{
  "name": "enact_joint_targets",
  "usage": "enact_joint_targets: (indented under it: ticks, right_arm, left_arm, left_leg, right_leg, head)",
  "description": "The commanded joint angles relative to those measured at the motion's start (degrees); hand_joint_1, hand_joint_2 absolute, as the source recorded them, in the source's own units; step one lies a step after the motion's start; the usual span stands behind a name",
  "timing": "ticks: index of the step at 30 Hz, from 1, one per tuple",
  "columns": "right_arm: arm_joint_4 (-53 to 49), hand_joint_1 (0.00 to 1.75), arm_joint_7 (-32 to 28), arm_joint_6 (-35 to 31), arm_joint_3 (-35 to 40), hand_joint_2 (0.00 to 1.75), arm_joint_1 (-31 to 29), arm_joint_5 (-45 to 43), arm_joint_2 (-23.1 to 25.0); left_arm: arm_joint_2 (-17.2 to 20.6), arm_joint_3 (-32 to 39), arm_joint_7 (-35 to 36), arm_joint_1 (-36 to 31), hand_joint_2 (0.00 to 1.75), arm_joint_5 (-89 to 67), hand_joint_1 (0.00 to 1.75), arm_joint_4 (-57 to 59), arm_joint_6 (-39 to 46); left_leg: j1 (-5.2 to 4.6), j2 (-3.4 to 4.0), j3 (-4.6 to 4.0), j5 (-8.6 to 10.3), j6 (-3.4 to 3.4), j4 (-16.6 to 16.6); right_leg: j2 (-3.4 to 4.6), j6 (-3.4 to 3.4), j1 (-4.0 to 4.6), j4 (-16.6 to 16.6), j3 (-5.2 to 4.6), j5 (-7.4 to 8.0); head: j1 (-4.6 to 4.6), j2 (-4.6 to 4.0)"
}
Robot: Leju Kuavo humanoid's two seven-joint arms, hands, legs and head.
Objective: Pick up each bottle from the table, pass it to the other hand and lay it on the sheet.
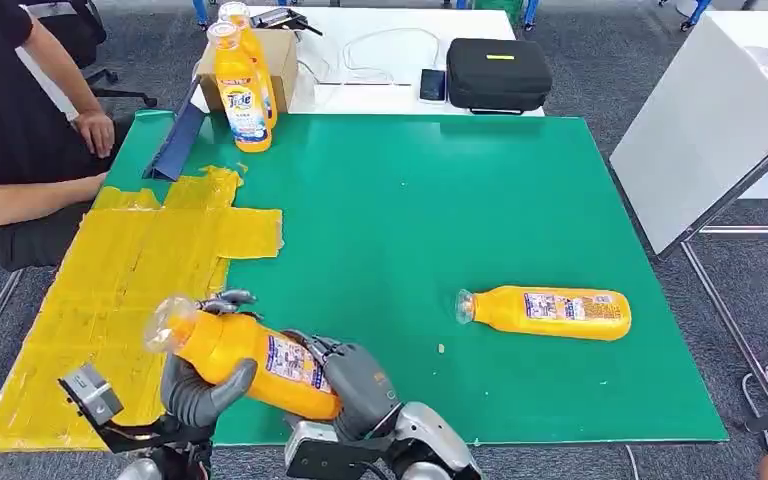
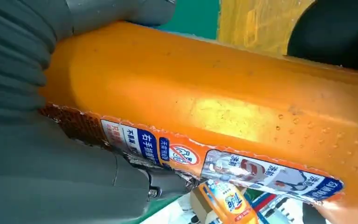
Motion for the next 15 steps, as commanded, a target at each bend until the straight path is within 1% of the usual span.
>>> enact_joint_targets:
  ticks: [1,2,6,7,9,12,14,15]
  right_arm:
    - [0.91,1.75,-0.43,0.83,3.49,1.75,0.30,0.40,-1.95]
    - [0.47,1.75,-0.22,0.45,2.96,1.75,0.56,0.53,-2.04]
    - [-1.42,1.75,0.97,-2.19,0.95,1.75,1.39,2.90,-2.42]
    - [-2.42,1.75,1.65,-3.31,-0.07,1.75,1.95,4.21,-2.52]
    - [-3.03,1.75,1.73,-3.52,-0.61,1.75,2.01,4.29,-2.80]
    - [-3.03,1.75,1.73,-3.52,-0.61,1.75,2.01,4.29,-2.80]
    - [-3.03,1.75,1.73,-3.52,-0.61,1.75,2.01,4.29,-2.80]
    - [-3.03,1.75,1.73,-3.52,-0.61,1.75,2.01,4.29,-2.80]
  left_arm:
    - [2.01,-1.05,0.21,-1.72,1.75,-0.38,1.75,1.19,-0.31]
    - [2.09,-1.05,0.03,-1.58,1.75,-0.39,1.75,1.05,-0.56]
    - [2.37,-0.76,-0.63,-1.00,1.75,-0.91,1.75,0.25,-0.71]
    - [2.45,-0.25,-0.90,-0.76,1.75,-1.66,1.75,-0.25,-0.33]
    - [2.60,0.12,-0.97,-0.67,1.75,-1.83,1.75,-0.58,-0.27]
    - [2.60,0.12,-0.97,-0.67,1.75,-1.83,1.75,-0.58,-0.27]
    - [2.60,0.12,-0.97,-0.67,1.75,-1.83,1.75,-0.58,-0.27]
    - [2.60,0.12,-0.97,-0.67,1.75,-1.83,1.75,-0.58,-0.27]
  left_leg:
    - [0.01,-0.15,0.14,-0.02,-0.08,-0.04]
    - [0.01,-0.24,0.28,-0.09,-0.13,-0.02]
    - [0.03,-0.19,0.15,-0.05,-0.10,-0.02]
    - [-0.01,-0.27,0.29,-0.11,-0.15,-0.01]
    - [0.02,-0.17,0.11,-0.03,-0.08,-0.01]
    - [0.00,-0.23,0.36,-0.16,-0.17,0.01]
    - [0.02,-0.16,0.17,-0.05,-0.10,-0.03]
    - [0.02,-0.24,0.32,-0.13,-0.16,0.00]
  right_leg:
    - [-0.05,-0.05,-0.01,-0.03,0.15,-0.05]
    - [-0.07,-0.07,-0.04,0.01,0.28,-0.13]
    - [-0.07,-0.07,0.00,-0.02,0.16,-0.08]
    - [-0.08,-0.09,-0.05,0.04,0.29,-0.17]
    - [-0.07,-0.05,0.00,-0.01,0.14,-0.06]
    - [-0.02,-0.07,-0.06,0.05,0.36,-0.17]
    - [-0.04,-0.04,0.00,-0.02,0.20,-0.05]
    - [-0.05,-0.07,-0.03,0.03,0.33,-0.14]
  head:
    - [-0.02,0.02]
    - [0.00,0.02]
    - [0.00,0.00]
    - [-0.02,0.00]
    - [0.00,0.00]
    - [-0.02,0.00]
    - [0.00,0.00]
    - [0.00,0.00]
